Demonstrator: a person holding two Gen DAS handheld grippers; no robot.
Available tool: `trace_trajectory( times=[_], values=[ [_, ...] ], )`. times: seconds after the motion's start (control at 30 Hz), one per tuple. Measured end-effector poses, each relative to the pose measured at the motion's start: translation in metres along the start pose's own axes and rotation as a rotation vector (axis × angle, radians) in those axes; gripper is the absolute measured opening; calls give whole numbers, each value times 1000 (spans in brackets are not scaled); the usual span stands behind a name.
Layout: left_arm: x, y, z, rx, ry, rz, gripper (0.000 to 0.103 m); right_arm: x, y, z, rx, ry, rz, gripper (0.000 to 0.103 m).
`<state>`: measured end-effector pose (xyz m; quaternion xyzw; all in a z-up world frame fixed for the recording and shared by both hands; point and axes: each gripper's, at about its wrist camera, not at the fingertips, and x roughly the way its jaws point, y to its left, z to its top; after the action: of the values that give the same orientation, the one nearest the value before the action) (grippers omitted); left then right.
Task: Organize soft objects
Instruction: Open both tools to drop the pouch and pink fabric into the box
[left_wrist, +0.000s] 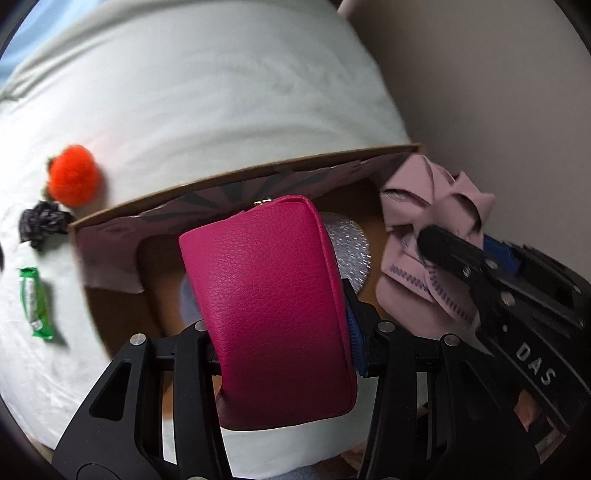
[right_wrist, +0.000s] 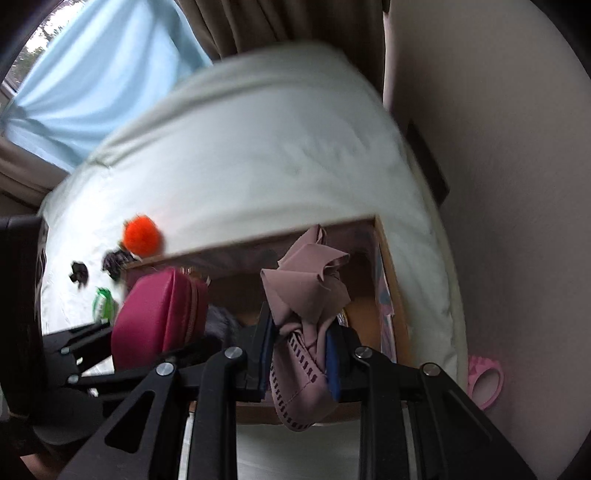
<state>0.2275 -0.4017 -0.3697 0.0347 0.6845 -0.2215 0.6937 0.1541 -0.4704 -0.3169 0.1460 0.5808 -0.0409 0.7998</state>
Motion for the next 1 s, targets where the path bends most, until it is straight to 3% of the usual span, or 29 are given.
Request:
trace_trajectory(
  times=[0.1, 0.33, 0.4, 0.43, 0.47, 0.5, 0.57, 0.63, 1.0],
  values=[
    [22, -2, 9, 0, 36, 10, 41, 25, -9, 4, -2, 71, -5, 22],
    [38, -1, 15, 31, 71, 36, 42, 49, -14, 19, -17, 132, 0, 22],
    [42, 1, 18, 54, 104, 42, 49, 53, -15, 23, -15, 149, 2, 22],
    [41, 1, 16, 69, 104, 51, 64, 57, -17, 26, -7, 165, 4, 24],
    [38, -3, 17, 103, 93, 92, 93, 60, -18, 28, 0, 173, 5, 33],
    [33, -6, 15, 132, 70, 132, 103, 61, -18, 29, 4, 176, 4, 43],
    [24, -8, 10, 165, 32, 158, 102, 62, -20, 31, 7, 163, -6, 91],
    [20, -6, 7, 167, 30, 160, 102, 61, -18, 31, 7, 159, 34, 97],
    [-6, 6, -7, 148, 5, 170, 102, 43, -16, 19, 35, 99, 50, 97]
  ],
)
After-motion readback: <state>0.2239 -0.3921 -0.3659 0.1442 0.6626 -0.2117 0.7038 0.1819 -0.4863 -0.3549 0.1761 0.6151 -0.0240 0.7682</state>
